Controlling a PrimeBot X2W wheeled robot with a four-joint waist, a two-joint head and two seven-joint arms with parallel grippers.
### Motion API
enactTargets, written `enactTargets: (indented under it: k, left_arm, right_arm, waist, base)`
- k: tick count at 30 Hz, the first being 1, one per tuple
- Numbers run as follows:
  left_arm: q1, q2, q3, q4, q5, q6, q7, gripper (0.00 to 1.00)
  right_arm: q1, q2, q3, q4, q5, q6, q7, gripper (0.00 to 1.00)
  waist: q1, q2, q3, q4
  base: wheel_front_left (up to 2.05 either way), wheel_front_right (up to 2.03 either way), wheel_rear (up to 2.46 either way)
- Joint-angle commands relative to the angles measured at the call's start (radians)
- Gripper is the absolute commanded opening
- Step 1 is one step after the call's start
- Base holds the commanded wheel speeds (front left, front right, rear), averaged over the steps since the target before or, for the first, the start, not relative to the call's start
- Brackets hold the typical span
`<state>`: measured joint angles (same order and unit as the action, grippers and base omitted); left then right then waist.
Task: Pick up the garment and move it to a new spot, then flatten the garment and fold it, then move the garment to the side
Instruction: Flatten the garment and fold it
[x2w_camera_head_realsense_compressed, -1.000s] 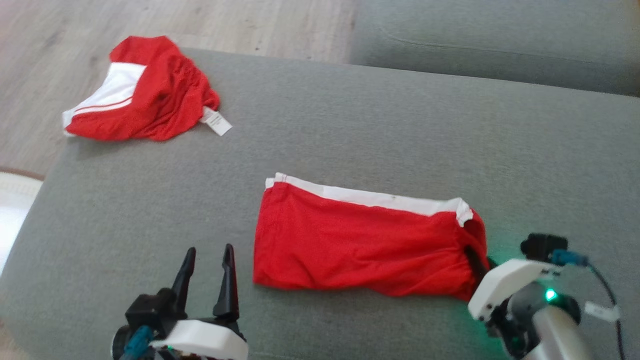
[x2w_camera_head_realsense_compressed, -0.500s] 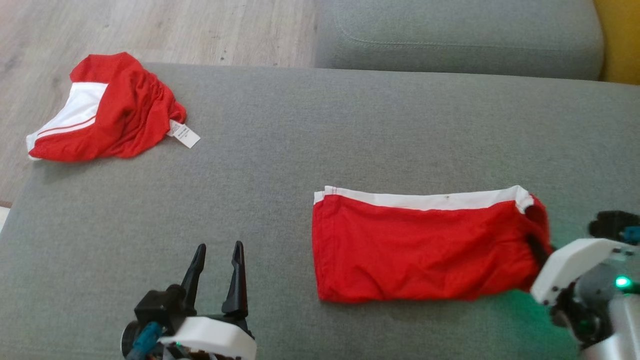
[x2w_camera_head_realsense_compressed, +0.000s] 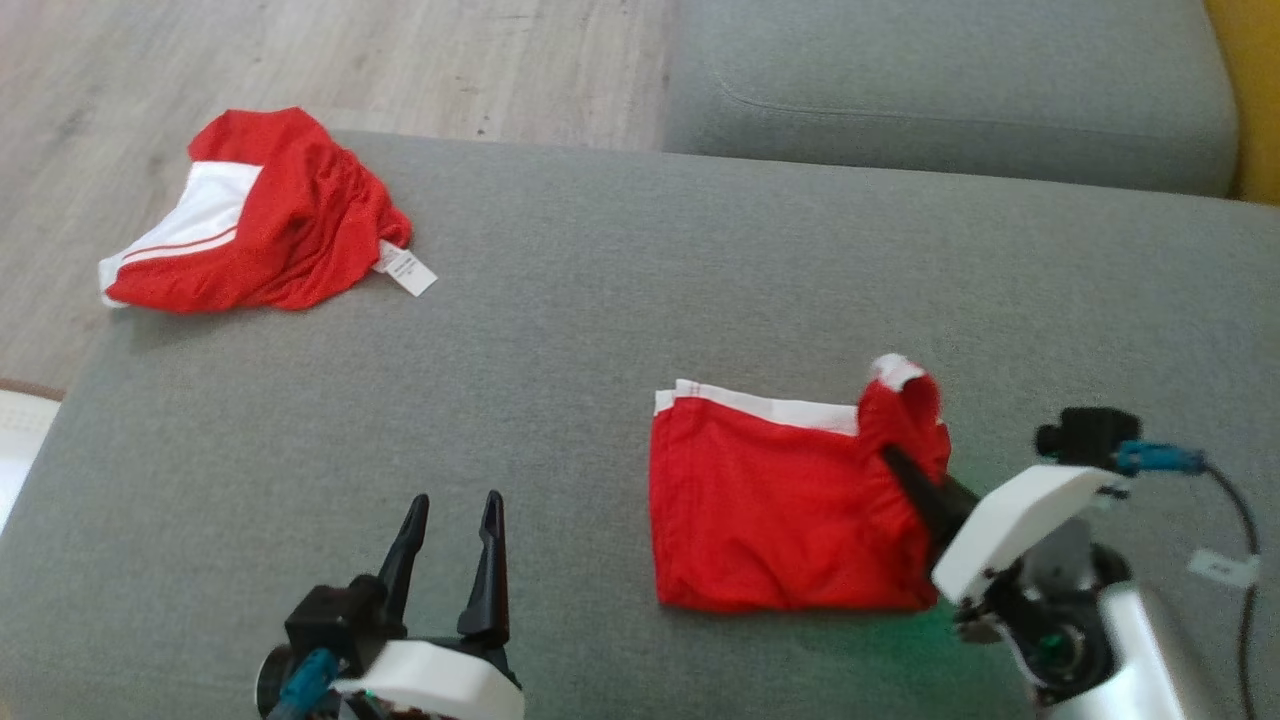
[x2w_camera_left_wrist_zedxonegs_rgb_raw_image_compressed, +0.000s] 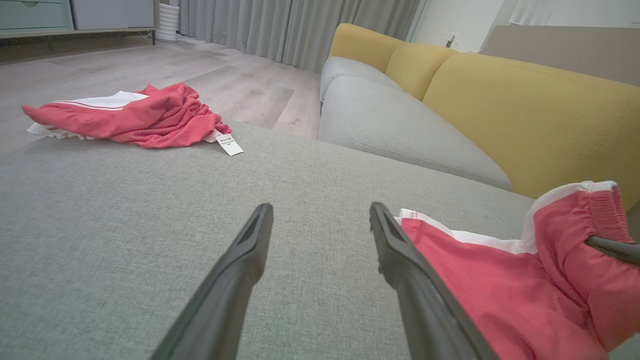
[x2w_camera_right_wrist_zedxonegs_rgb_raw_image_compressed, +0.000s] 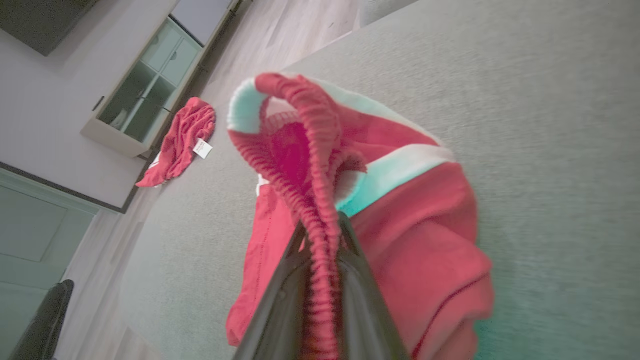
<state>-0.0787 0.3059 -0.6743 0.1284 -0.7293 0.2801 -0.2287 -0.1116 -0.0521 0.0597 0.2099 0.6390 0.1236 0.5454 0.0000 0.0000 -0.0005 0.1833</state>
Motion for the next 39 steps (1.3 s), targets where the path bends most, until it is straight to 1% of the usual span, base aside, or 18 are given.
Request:
enactTargets:
  k: [1,6,7,8,14,15,16,17,19,23,26,28,32,34,35,39]
  left_arm:
    - [-0.052,0.008,0.032,-0.023,0.004,-0.005,0.0,1.0]
    - [-0.052,0.008,0.025,-0.024,0.003,-0.006,0.005,1.0]
    - [-0.053,0.009,0.024,-0.024,0.003,-0.006,0.006,1.0]
    - [-0.053,0.009,0.024,-0.024,0.003,-0.006,0.006,1.0]
    - [-0.058,0.006,0.021,-0.021,0.001,-0.008,0.007,1.0]
    - [-0.058,0.006,0.02,-0.02,0.0,-0.009,0.007,1.0]
    - [-0.058,0.006,0.02,-0.018,0.0,-0.009,0.007,1.0]
    - [-0.058,0.006,0.019,-0.017,-0.001,-0.009,0.007,1.0]
    - [-0.059,0.004,0.018,-0.014,-0.001,-0.009,0.006,1.0]
    - [-0.058,0.002,0.02,-0.012,-0.004,-0.006,0.004,1.0]
    - [-0.056,0.003,0.025,-0.012,-0.006,-0.004,0.002,1.0]
    - [-0.055,0.005,0.029,-0.015,-0.006,-0.002,-0.001,1.0]
    - [-0.055,0.011,0.039,-0.025,-0.006,0.004,-0.005,1.0]
    - [-0.057,0.014,0.048,-0.028,-0.007,0.006,-0.007,1.0]
    - [-0.057,0.017,0.055,-0.029,-0.01,0.007,-0.009,1.0]
    - [-0.052,0.02,0.071,-0.027,-0.018,0.005,-0.014,1.0]
  right_arm:
    - [-0.057,0.001,0.055,-0.014,0.032,0.007,-0.042,0.0]
    - [-0.107,0.002,0.164,0.096,0.117,0.007,-0.142,0.0]
    - [-0.121,0.002,0.183,0.124,0.123,0.007,-0.163,0.0]
    - [-0.121,0.002,0.183,0.124,0.123,0.007,-0.163,0.0]
    - [-0.217,0.002,0.298,0.29,0.155,0.007,-0.268,0.0]
    - [-0.231,0.002,0.321,0.312,0.167,0.007,-0.279,0.14]
    - [-0.245,0.002,0.346,0.33,0.178,0.007,-0.288,0.4]
    - [-0.258,0.002,0.37,0.343,0.188,0.007,-0.3,1.0]
    - [-0.281,0.002,0.417,0.362,0.198,0.007,-0.324,1.0]
    - [-0.31,0.002,0.488,0.363,0.24,0.007,-0.365,1.0]
    - [-0.328,0.002,0.507,0.362,0.246,0.007,-0.407,1.0]
    - [-0.341,0.002,0.505,0.367,0.219,0.007,-0.445,1.0]
    - [-0.351,0.002,0.456,0.391,0.1,0.007,-0.532,1.0]
    - [-0.348,0.002,0.414,0.4,0.005,0.007,-0.575,1.0]
    - [-0.329,0.002,0.366,0.396,-0.082,0.007,-0.609,1.0]
    - [-0.251,0.002,0.271,0.345,-0.213,0.007,-0.647,1.0]
  waist:
    - [0.0,0.0,-0.003,0.017]
    - [0.0,0.0,-0.004,0.047]
    - [0.0,0.0,-0.003,0.052]
    - [0.0,0.0,-0.003,0.052]
    - [0.0,0.0,-0.001,0.073]
    - [0.0,0.0,0.0,0.075]
    - [0.0,0.0,0.0,0.077]
    - [0.0,0.0,0.001,0.078]
    - [0.0,0.0,0.0,0.079]
    - [0.0,0.0,-0.002,0.075]
    - [0.0,0.0,-0.005,0.066]
    - [0.0,0.0,-0.008,0.057]
    - [0.0,0.0,-0.02,0.035]
    - [0.0,0.0,-0.025,0.021]
    - [0.0,0.0,-0.031,0.007]
    - [0.0,0.0,-0.043,-0.018]
  base:
    - [0.0,0.0,0.0]
    - [0.0,0.0,0.0]
    - [0.0,0.0,0.0]
    - [0.0,0.0,0.0]
    - [0.0,0.0,0.0]
    - [0.0,0.0,0.0]
    - [0.0,0.0,0.0]
    - [0.0,0.0,0.0]
    - [0.0,0.0,0.0]
    - [0.0,0.0,0.0]
    - [0.0,0.0,0.0]
    - [0.0,0.0,0.0]
    - [0.0,0.0,0.0]
    - [0.0,0.0,0.0]
    - [0.0,0.0,0.0]
    - [0.0,0.0,0.0]
